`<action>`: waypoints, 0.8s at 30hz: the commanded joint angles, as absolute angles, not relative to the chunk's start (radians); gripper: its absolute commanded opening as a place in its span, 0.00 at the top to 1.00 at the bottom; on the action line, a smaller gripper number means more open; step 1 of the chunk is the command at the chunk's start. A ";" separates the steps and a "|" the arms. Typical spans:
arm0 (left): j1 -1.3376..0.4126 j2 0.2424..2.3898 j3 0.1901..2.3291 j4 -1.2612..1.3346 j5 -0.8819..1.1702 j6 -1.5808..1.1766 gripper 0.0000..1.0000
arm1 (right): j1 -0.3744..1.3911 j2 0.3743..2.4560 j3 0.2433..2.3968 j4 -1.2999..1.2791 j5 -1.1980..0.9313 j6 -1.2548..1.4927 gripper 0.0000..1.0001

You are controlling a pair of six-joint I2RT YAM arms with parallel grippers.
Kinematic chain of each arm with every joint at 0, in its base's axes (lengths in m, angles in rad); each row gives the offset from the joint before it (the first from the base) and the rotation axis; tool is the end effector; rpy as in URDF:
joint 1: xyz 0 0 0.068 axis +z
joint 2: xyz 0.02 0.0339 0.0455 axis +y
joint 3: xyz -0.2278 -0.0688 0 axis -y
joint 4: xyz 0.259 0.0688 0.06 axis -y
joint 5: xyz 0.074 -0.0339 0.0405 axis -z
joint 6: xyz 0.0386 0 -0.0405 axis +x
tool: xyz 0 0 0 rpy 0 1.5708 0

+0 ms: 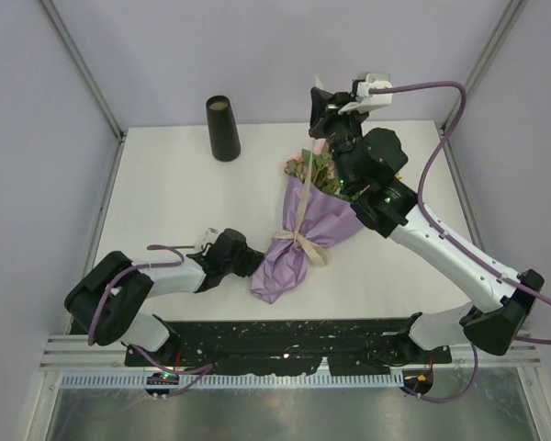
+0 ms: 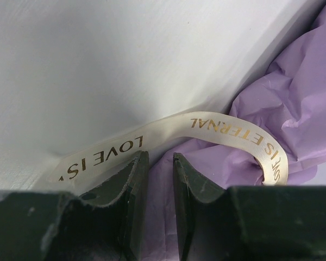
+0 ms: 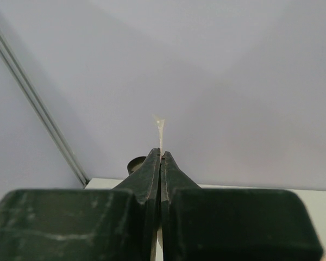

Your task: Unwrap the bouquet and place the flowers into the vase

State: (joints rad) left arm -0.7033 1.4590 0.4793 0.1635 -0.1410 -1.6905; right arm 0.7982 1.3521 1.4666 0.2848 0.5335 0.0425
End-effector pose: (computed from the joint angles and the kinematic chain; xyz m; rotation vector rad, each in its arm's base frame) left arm 0.2061 -0.1676 0.0765 -1.2955 2.2543 -0.8918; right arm 0.2373 0.2153 0.4668 0.0160 1.2401 0.4193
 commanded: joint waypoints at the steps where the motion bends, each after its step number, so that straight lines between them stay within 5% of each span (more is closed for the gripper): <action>1: -0.716 1.473 0.462 0.012 -0.164 -1.660 0.71 | 0.798 1.316 1.516 0.357 0.603 0.003 0.95; 24: -0.732 1.482 0.442 0.035 -0.170 -1.692 0.72 | 0.793 1.370 1.827 0.339 0.500 -0.109 0.95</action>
State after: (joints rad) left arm -0.7200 1.4586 0.4786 0.1608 -0.1497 -1.6997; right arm 0.7956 1.3556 1.7298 0.3119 0.5407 -0.0769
